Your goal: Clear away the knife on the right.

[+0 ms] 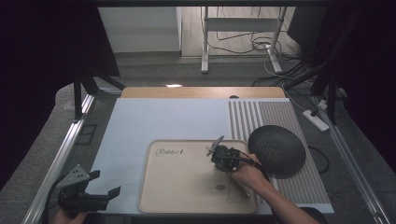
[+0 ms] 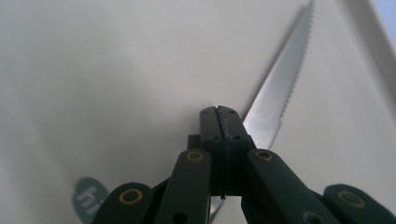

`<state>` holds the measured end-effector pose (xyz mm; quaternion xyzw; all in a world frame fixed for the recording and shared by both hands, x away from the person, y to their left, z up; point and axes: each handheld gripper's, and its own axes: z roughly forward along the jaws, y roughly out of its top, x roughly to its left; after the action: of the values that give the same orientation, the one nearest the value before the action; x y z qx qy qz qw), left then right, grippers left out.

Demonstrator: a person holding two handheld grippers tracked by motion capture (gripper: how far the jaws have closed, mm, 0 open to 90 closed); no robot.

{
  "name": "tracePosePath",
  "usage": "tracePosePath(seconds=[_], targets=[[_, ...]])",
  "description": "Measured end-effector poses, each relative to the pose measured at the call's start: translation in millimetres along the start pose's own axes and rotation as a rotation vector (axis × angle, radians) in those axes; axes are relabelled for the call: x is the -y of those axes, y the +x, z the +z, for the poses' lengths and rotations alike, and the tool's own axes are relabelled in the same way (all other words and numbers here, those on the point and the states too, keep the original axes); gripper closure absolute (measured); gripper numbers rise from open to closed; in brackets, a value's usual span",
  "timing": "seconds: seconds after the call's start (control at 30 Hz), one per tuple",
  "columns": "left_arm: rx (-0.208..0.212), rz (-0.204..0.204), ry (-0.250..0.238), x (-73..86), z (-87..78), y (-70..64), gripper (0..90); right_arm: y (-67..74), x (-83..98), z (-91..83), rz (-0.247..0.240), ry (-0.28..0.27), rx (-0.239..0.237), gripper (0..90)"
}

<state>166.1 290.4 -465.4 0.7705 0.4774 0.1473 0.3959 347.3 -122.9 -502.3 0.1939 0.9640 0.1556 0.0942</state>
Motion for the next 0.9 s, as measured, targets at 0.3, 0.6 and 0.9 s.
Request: tracePosePath(seconds=[0.3, 0.6, 0.9], targets=[[0.007, 0.001, -0.002, 0.3, -0.4, 0.5, 2.6, -17.4, 27.6, -10.3, 0.102, 0.019, 0.022, 90.0], [0.009, 0.004, -0.001, 0.0, 0.0, 0.1, 2.6, -32.6, 56.0, -21.5, 0.200, 0.032, 0.000, 90.0], [0.010, 0.008, 0.002, -0.4, 0.5, -0.1, 2.6, -37.2, 62.1, -23.9, 0.222, 0.040, -0.009, 89.9]])
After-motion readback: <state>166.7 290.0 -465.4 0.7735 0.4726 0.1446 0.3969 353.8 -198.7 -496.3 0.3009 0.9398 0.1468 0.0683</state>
